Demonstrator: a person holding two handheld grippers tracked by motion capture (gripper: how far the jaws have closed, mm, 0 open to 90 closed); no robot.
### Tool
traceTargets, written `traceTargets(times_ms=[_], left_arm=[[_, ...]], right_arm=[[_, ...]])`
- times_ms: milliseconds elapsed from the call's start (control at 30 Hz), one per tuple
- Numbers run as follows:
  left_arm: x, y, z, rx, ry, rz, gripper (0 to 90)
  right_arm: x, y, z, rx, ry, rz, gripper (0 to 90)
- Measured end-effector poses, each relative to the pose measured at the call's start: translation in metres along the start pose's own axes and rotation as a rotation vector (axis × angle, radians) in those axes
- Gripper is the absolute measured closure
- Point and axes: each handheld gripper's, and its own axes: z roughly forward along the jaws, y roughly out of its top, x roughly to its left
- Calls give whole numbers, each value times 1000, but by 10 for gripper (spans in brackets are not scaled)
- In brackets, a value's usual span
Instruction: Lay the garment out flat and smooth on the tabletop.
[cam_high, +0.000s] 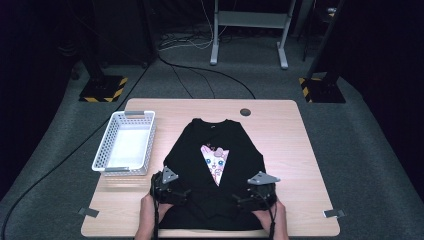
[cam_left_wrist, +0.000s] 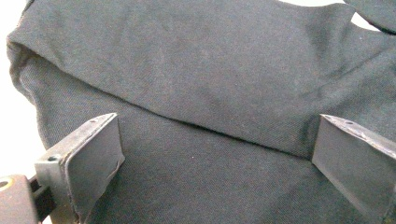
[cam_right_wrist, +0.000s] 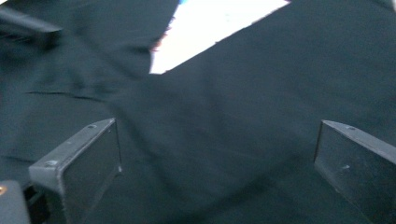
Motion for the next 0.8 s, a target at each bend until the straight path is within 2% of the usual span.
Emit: traceTargets(times_ms=[100,167,300,367,567,700,800], left_arm=[[0,0,0,0,1,0,22],[0,0,0,0,1,-1,22],[0,0,0,0,2,-2,23],[0,0,0,0,2,-3,23],[0,0,0,-1,2,-5,25],[0,0,0,-1,3,-5,25],[0,0,0,-1,2,-5,26]], right_arm=[[23,6,11,26,36,-52,32],[35,7,18,41,53,-68,54],[49,6,29,70,55,-102,187],[51,6,33,87,53,-92,291],[46,5,31,74,93,-58,555],[36,2,30,52,120,5,682],[32,1,29,50,125,21,741]])
